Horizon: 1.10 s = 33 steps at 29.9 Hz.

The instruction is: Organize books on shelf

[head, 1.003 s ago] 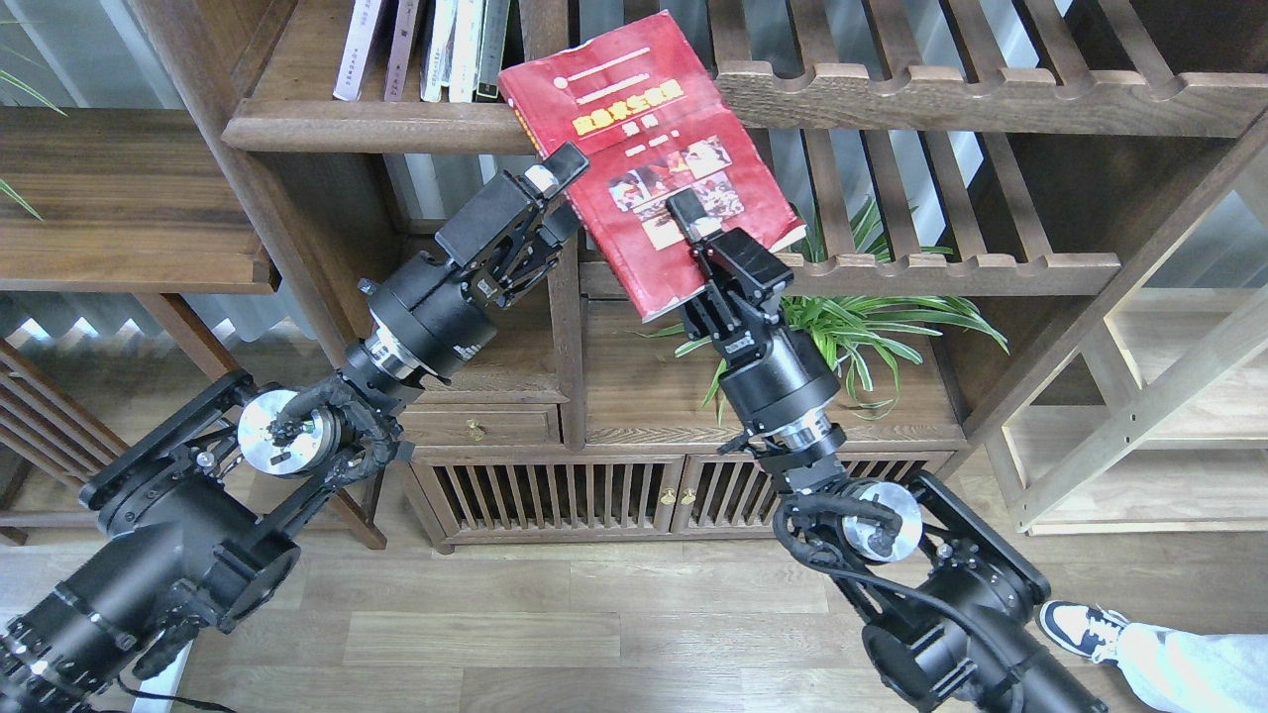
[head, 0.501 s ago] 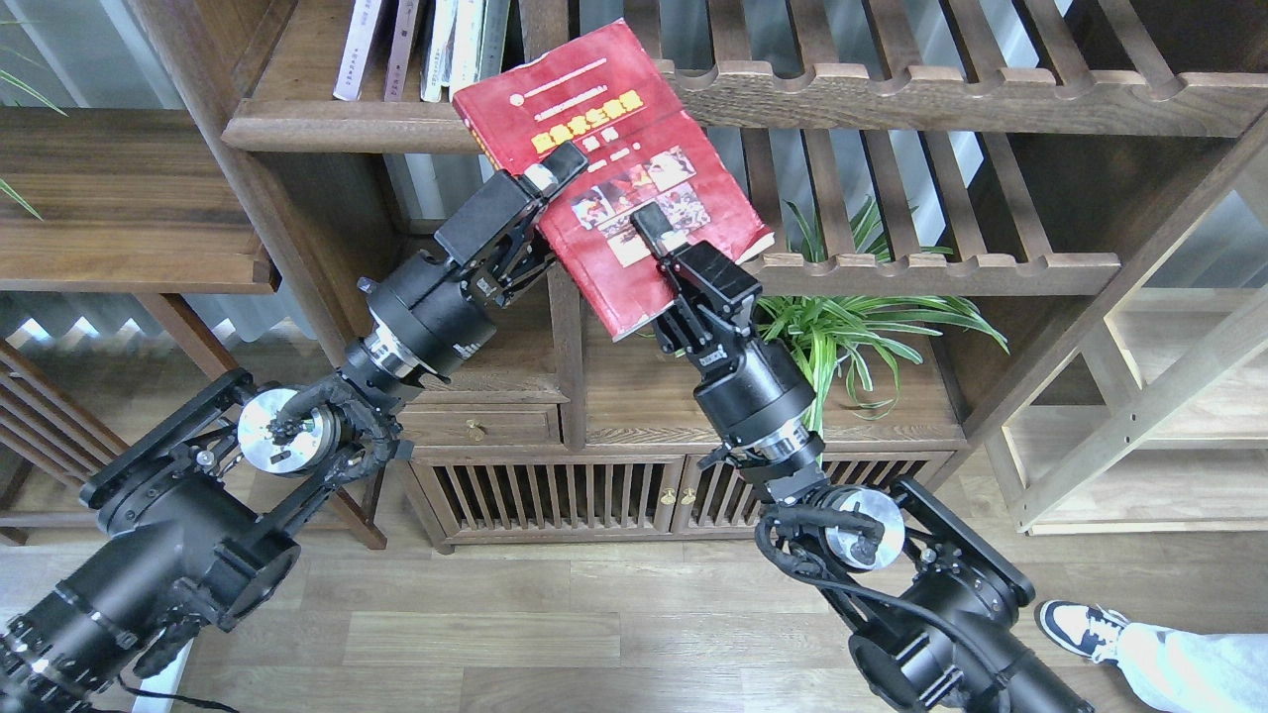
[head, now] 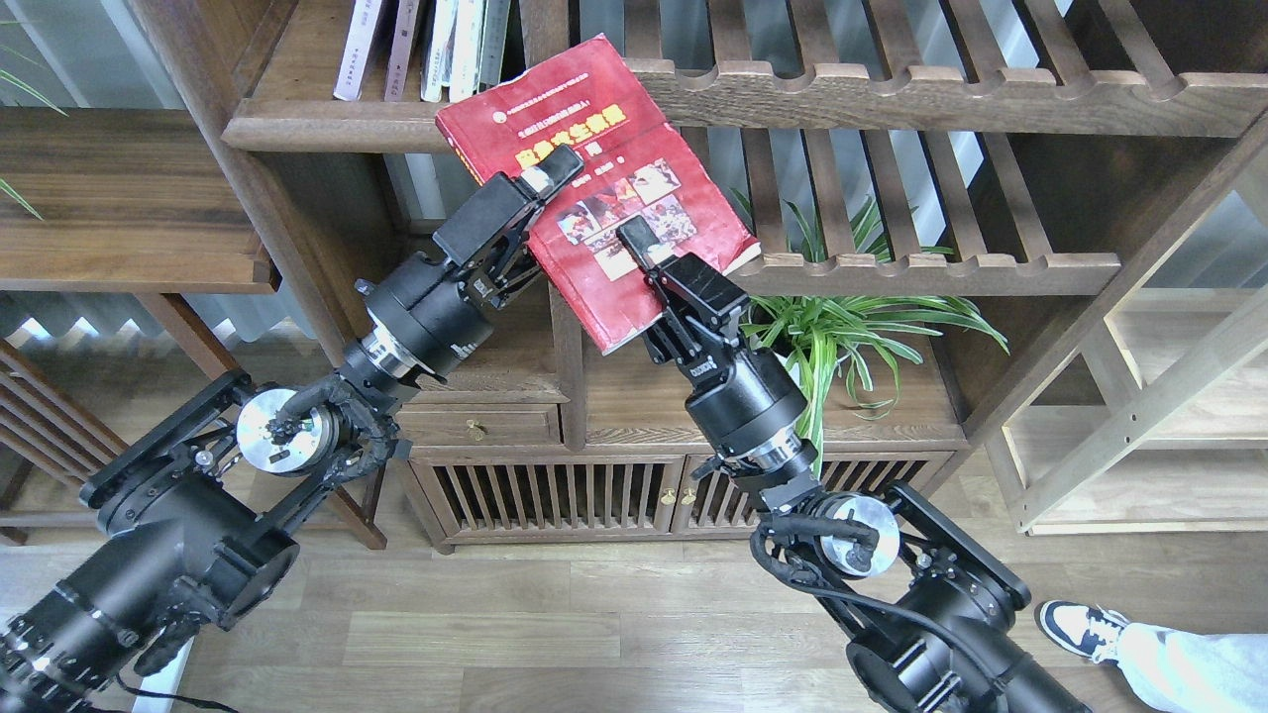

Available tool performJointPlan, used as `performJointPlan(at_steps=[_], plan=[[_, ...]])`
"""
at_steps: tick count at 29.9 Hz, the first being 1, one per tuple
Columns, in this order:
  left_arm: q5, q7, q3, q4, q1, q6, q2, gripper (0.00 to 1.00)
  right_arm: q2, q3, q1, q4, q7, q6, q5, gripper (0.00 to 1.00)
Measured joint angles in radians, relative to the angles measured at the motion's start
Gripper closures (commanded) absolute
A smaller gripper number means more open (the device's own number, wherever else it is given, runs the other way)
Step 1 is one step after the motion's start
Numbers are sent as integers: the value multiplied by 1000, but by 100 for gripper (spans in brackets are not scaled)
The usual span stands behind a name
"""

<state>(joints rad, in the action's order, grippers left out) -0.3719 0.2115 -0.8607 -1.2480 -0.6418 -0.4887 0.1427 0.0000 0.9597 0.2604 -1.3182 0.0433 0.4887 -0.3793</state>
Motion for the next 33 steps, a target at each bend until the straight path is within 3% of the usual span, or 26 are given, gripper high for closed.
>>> performJointPlan(at_steps=[5,15,18,26,33], plan=[[3,-2,0,1,-2,0,0,11,0,0,0,1,9,0,1,96],[3,-6,0,0,-3,0,3,40,0,-1,0,1,12,0,11,96],[2,-7,-1,-1,-1,0,4,53,0,-1,0,1,12,0,14,96],[2,1,3,-2,7,0,4,64,0,-2,2,1,13,0,15,96],[3,4,14,-5,7,0,12,67,0,-2,4,1,13,0,16,96]])
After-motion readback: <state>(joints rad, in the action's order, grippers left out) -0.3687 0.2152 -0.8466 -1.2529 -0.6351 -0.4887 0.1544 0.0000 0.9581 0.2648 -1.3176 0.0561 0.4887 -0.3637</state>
